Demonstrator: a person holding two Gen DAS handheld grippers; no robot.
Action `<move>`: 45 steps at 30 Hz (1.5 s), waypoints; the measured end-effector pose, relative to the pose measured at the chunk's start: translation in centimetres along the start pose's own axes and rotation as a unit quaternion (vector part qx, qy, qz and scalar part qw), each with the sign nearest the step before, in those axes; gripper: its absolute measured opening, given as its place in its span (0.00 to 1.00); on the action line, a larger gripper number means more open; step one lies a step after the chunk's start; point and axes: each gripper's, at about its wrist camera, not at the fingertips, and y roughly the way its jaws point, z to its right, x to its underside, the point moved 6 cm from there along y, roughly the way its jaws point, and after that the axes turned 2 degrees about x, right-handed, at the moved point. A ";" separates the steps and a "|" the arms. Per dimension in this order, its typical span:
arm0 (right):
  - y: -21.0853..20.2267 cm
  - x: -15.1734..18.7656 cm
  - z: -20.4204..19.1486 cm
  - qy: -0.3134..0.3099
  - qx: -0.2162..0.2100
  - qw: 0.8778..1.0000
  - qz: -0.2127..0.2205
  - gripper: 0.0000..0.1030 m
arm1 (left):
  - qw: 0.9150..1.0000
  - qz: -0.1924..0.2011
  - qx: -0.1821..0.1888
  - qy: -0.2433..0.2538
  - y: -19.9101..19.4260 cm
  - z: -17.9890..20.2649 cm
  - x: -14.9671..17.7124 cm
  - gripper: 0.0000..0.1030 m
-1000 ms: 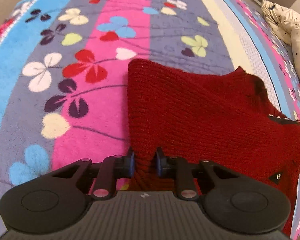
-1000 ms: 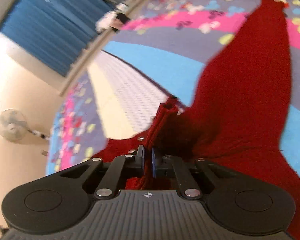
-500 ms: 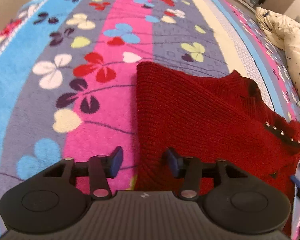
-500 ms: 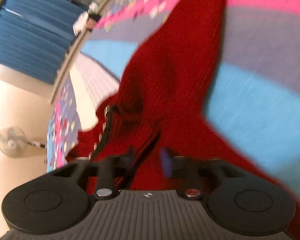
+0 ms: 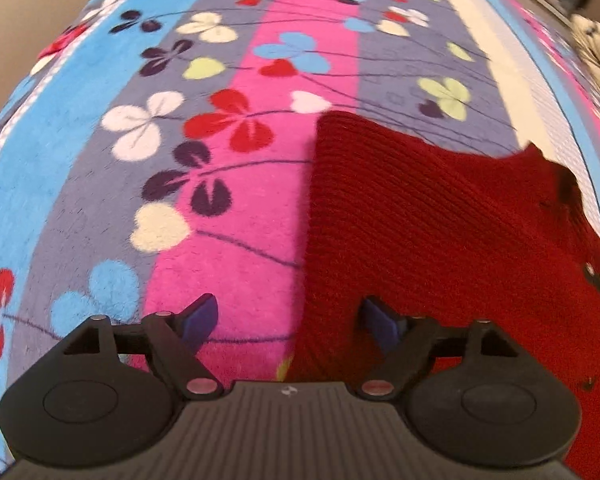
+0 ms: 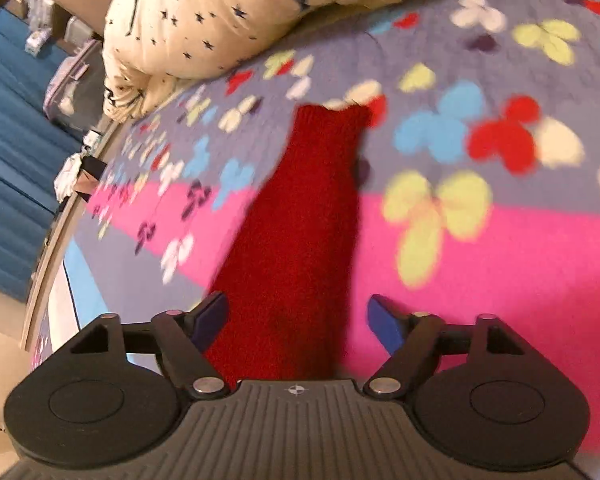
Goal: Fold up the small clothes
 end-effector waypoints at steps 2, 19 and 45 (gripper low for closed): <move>0.1 -0.6 0.0 -0.039 0.035 0.998 0.029 0.11 | 1.000 0.001 -0.008 -0.010 0.0 0.1 -0.1 0.81; -9.2 -2.3 15.0 0.171 -0.003 0.984 0.047 0.26 | 1.000 0.007 -0.024 -0.007 -1.0 0.5 0.2 0.84; -10.8 -3.2 17.6 0.091 -0.033 0.994 0.042 0.72 | 0.999 0.023 0.017 -0.038 -4.4 -1.0 0.9 0.84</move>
